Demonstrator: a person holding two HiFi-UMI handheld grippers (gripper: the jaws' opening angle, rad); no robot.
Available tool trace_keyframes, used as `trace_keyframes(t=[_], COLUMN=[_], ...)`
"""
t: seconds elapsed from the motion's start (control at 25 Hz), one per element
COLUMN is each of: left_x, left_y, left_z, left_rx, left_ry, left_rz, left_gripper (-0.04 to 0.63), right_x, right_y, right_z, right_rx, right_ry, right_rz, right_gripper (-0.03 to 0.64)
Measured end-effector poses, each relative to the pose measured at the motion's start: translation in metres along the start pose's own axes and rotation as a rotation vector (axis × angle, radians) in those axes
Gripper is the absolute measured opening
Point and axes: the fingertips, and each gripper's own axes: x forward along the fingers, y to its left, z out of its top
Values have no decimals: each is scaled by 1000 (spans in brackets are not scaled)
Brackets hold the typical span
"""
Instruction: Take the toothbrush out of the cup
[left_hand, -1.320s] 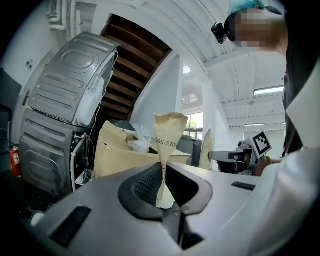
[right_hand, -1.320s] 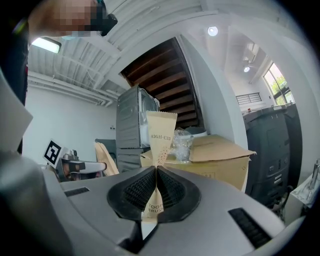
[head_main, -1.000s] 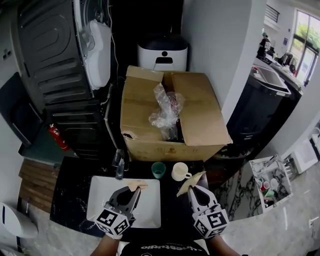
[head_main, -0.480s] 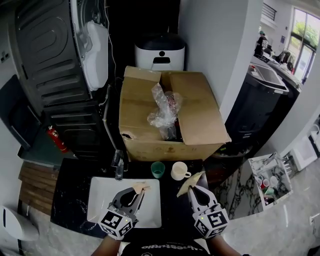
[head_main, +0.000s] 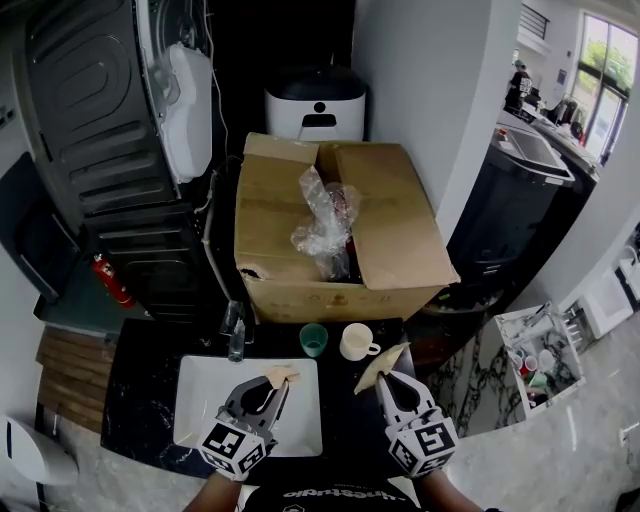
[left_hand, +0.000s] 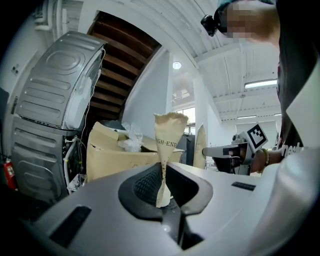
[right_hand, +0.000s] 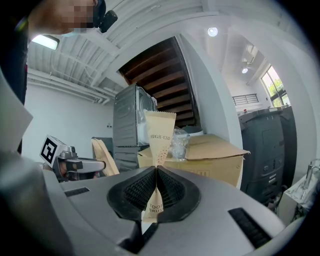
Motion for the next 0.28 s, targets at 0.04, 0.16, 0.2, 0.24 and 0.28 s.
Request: trace_keyframes(t=[0.04, 0.16, 0.2, 0.24, 0.28], left_x=[0, 1, 1, 2, 2], left_y=[0, 0, 0, 1, 2], left_z=[0, 1, 2, 2, 2], left_rx=[-1, -8, -10, -11, -12], left_ry=[-1, -5, -5, -5, -5], left_rz=[-1, -4, -3, -2, -1], left_gripper=[35, 35, 35, 35, 34], right_x=[0, 0, 1, 1, 1], right_y=[0, -1, -2, -2, -2], right_z=[0, 1, 1, 2, 2], right_rx=[-2, 0, 2, 4, 5], right_ry=[-1, -4, -4, -5, -5], right_rz=[-1, -3, -4, -5, -6], right_gripper=[43, 43, 43, 43, 43])
